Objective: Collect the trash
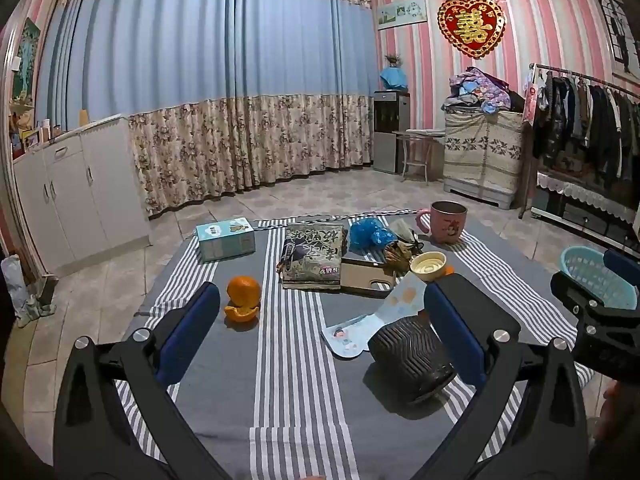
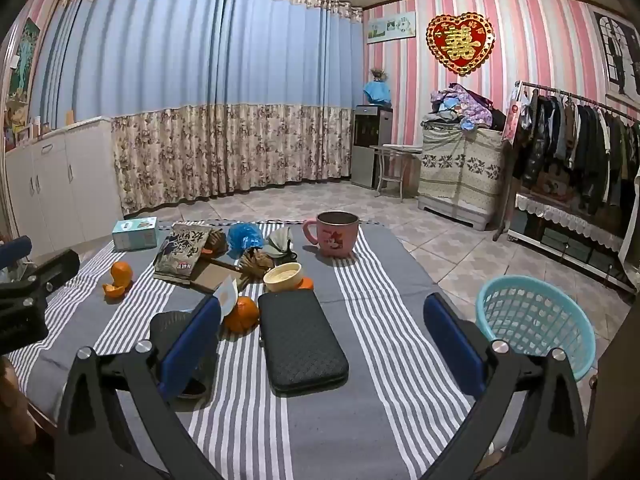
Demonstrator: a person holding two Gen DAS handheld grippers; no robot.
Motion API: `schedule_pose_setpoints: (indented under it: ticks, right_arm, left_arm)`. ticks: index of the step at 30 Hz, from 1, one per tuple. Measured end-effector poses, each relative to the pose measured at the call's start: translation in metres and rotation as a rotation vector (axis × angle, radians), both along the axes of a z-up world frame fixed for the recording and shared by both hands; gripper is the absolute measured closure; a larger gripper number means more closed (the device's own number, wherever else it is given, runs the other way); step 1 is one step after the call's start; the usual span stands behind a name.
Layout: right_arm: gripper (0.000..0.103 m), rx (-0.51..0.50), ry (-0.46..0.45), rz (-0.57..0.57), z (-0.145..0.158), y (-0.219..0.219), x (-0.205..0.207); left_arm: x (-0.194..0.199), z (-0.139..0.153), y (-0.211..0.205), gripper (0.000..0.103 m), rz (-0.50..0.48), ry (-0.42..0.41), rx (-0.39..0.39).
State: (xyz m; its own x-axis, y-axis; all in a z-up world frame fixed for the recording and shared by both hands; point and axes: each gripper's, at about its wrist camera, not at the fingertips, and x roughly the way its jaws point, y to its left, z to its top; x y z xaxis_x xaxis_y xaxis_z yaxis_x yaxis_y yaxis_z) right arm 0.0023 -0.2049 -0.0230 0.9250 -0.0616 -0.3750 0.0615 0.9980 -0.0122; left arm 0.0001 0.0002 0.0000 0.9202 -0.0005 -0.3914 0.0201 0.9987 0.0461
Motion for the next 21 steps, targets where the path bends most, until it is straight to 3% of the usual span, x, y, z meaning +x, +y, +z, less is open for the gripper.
schedule_pose_setpoints:
  ticks: [21]
  right_arm:
    - [0.004,-0.01,-0.01,0.001,0.0035,-0.0016,-0.0002]
  left_arm:
    - [-0.0011,0.005,-0.0008,0.004,0.005,-0.001,-0.006]
